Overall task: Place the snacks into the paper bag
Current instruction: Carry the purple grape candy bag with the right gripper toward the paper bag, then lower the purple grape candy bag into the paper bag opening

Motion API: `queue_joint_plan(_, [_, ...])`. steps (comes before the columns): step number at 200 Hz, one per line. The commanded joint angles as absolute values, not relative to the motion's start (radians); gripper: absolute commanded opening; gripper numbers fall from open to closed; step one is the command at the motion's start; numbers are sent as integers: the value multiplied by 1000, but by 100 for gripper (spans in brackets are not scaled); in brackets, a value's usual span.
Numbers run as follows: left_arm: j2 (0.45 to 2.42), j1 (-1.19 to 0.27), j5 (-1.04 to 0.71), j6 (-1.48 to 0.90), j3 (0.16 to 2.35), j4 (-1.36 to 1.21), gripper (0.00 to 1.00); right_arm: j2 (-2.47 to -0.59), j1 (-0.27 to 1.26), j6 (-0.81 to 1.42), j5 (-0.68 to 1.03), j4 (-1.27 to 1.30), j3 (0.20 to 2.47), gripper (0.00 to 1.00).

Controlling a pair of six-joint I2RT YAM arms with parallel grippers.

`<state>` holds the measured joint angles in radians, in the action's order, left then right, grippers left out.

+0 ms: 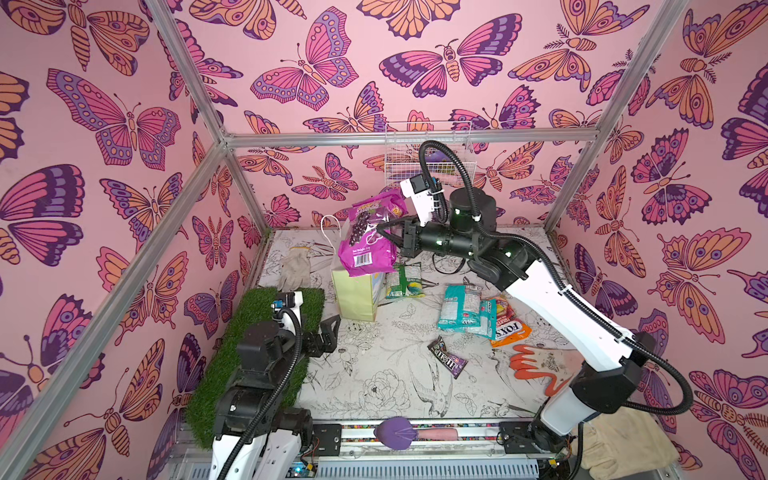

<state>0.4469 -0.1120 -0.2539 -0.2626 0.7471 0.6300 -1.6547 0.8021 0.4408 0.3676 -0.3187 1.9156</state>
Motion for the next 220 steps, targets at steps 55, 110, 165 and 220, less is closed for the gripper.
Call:
queue_joint_plan(55, [442,-115,-248,-252,735,646,100,-1791,813,402,352,-325,2145,0])
queue_joint_plan(110, [442,-115,-250,-251,736,644,100,-1883,814,369,290,-416,2248,0])
queue_joint_plan(165, [443,-115,-252,-250,736,645,100,-1938,814,351,254,-472,2296,0])
queue_joint_plan(220, [442,-116,-252,-251,735,645,100,-1950,814,335,193,-495,2303,0])
